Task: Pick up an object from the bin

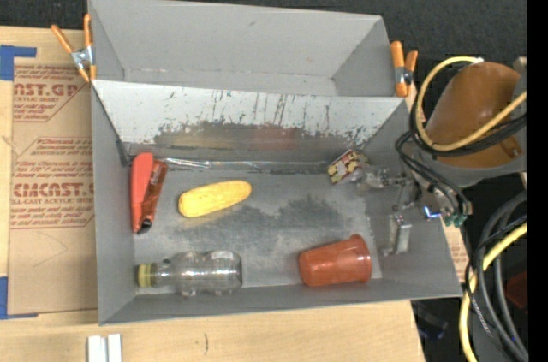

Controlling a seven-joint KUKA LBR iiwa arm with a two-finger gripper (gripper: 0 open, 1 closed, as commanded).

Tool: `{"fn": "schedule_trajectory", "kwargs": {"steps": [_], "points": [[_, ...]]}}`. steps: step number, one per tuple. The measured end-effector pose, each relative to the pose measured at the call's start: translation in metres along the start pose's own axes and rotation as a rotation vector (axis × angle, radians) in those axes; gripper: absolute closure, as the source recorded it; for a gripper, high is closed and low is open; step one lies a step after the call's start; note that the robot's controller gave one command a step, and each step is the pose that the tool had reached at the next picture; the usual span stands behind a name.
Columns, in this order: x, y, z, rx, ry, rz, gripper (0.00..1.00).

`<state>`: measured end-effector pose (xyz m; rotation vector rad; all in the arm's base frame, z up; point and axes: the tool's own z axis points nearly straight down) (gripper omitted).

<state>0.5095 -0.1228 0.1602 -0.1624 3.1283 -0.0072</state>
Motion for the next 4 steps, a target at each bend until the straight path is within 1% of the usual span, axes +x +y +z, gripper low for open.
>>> {"fn": "schedule_trajectory", "kwargs": {"steps": [1, 2, 3, 4], "points": [[0.01, 0.016, 0.035, -0.007, 0.009, -0.159, 0.0], [0.015, 0.017, 0.05, -0.005, 0.007, -0.012, 0.0], [0.017, 0.037, 0.079, -0.005, 0.006, -0.064, 0.0], [0.017, 0.072, 0.088, -0.003, -0.003, -0.161, 0.0]]}}
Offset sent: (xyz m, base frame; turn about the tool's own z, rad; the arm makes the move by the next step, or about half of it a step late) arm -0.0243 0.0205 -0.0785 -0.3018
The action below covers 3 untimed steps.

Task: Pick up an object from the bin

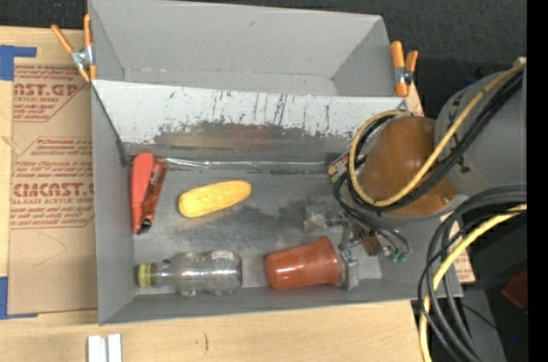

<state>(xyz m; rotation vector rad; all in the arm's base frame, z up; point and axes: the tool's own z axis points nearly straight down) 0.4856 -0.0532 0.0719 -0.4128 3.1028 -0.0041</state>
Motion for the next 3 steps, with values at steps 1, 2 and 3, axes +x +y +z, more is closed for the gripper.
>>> {"fn": "schedule_trajectory", "kwargs": {"steps": [1, 2, 3], "points": [[-0.007, 0.021, 0.001, -0.001, -0.003, -0.136, 1.0], [-0.007, 0.021, 0.001, 0.0, -0.003, -0.136, 1.0], [-0.013, 0.028, -0.087, 0.0, -0.004, -0.139, 1.0]]}}
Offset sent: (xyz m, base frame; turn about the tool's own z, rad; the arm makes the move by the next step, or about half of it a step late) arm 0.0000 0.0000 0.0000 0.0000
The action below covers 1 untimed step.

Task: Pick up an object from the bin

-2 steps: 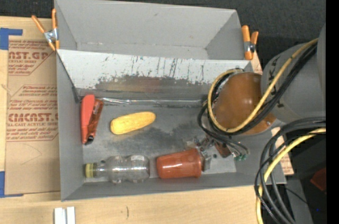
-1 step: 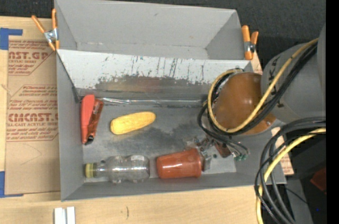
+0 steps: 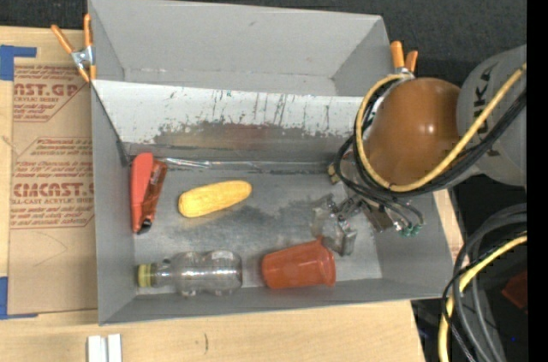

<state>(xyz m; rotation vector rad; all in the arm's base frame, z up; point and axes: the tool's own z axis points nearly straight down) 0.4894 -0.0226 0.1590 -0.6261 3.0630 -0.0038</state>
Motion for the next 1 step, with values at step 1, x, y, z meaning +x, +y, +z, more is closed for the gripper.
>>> {"fn": "schedule_trajectory", "kwargs": {"steps": [1], "points": [[-0.0001, 0.0003, 0.0, 0.0, 0.0, -0.001, 0.0]]}}
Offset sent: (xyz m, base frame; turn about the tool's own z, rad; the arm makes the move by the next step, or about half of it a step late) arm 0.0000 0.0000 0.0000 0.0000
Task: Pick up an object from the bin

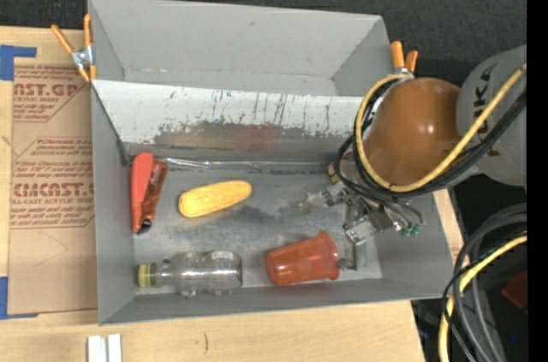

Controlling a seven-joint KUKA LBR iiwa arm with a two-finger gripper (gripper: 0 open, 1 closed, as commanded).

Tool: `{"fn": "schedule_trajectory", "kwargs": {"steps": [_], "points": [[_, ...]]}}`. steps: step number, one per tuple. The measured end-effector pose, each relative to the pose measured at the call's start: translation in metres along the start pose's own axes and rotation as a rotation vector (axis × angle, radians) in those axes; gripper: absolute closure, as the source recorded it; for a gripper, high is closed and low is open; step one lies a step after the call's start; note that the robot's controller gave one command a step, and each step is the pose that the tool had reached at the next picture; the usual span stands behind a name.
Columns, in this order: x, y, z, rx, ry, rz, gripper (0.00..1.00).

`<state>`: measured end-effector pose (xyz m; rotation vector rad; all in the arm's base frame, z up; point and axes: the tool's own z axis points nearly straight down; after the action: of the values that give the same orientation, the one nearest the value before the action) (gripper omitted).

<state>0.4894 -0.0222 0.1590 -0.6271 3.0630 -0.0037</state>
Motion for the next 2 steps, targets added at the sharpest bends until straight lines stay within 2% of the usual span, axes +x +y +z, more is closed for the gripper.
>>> {"fn": "schedule_trajectory", "kwargs": {"steps": [1, 2], "points": [[0.0, 0.0, 0.0, 0.0, 0.0, 0.0, 0.0], [-0.005, 0.012, 0.018, 0.005, -0.005, -0.087, 0.0]]}}
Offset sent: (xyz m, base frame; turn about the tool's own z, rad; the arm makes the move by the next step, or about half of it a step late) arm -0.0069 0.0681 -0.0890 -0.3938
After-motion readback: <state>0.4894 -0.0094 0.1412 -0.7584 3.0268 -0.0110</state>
